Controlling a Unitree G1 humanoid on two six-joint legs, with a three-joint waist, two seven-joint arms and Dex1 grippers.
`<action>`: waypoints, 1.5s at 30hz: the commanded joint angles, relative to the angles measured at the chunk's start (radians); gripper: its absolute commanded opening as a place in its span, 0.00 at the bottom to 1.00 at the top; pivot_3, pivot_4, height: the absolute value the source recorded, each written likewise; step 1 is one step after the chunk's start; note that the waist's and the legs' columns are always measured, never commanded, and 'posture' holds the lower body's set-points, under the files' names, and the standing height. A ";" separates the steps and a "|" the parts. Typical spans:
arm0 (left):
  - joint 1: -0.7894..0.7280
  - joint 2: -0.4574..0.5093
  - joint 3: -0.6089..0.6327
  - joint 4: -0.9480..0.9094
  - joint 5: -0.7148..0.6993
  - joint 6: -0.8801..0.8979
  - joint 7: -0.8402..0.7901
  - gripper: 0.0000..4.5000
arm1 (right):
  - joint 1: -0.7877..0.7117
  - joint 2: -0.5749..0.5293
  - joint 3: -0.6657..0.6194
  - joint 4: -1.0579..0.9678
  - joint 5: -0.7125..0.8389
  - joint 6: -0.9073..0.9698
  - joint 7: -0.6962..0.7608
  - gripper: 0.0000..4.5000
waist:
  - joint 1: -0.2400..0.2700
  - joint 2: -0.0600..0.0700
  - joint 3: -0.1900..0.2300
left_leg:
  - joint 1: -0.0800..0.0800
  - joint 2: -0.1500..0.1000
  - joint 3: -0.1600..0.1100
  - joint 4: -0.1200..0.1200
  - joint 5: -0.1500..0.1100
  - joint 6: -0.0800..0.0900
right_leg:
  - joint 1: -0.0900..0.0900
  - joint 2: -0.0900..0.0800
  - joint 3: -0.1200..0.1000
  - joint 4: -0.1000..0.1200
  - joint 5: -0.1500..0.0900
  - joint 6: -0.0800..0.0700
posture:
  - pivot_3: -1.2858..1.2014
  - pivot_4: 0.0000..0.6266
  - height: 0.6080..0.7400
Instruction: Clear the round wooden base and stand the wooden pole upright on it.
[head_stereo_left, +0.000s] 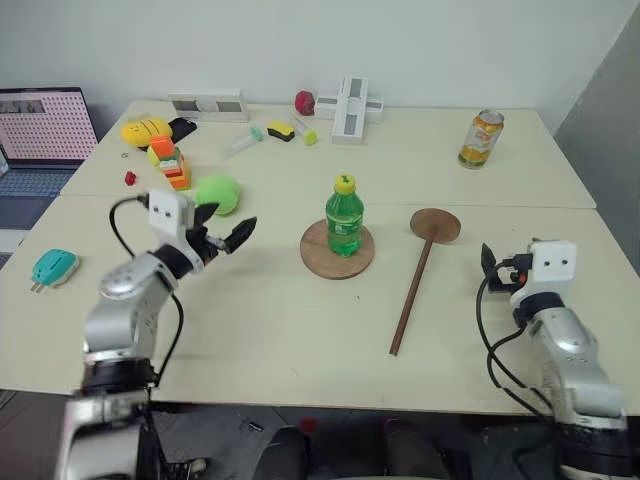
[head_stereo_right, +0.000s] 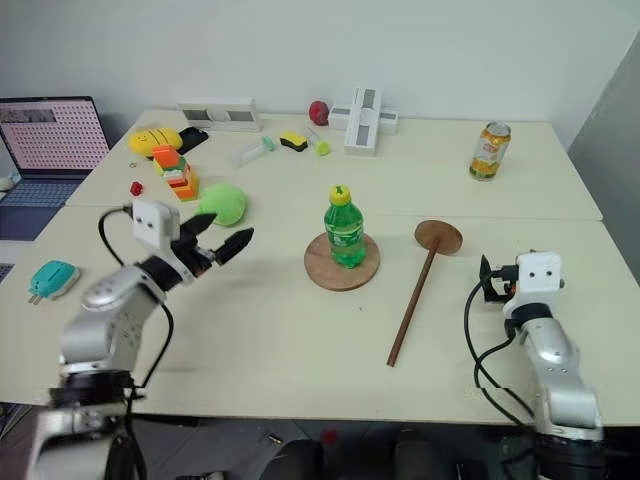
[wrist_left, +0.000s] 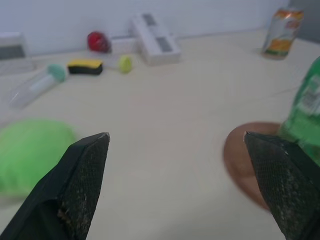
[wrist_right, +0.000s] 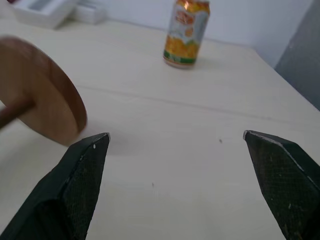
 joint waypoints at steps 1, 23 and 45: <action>-0.138 0.016 -0.102 -0.001 -0.047 0.074 -0.184 1.00 | -0.001 -0.096 0.023 -0.145 0.196 0.121 0.220 1.00 | 0.000 0.000 0.000 | 0.001 0.000 0.000 0.000 0.000 0.000 | 0.001 0.000 0.000 -0.001 0.000 0.000 | 0.52 0.24 1.00; -0.581 -0.278 -0.265 0.759 0.218 -0.369 -0.389 1.00 | -0.192 -0.111 0.096 -0.424 0.380 0.354 0.132 1.00 | -0.004 -0.001 0.000 | -0.008 -0.001 -0.002 0.011 -0.002 0.003 | -0.003 0.000 -0.003 0.000 0.000 0.000 | 0.52 0.24 1.00; -0.524 -0.306 -0.245 0.823 0.266 -0.388 -0.409 0.93 | -0.137 -0.121 0.089 -0.403 0.365 0.303 0.134 1.00 | -0.004 -0.001 0.000 | -0.008 -0.001 -0.003 0.012 -0.002 0.003 | -0.003 0.000 -0.003 0.002 0.000 0.000 | 0.52 0.24 1.00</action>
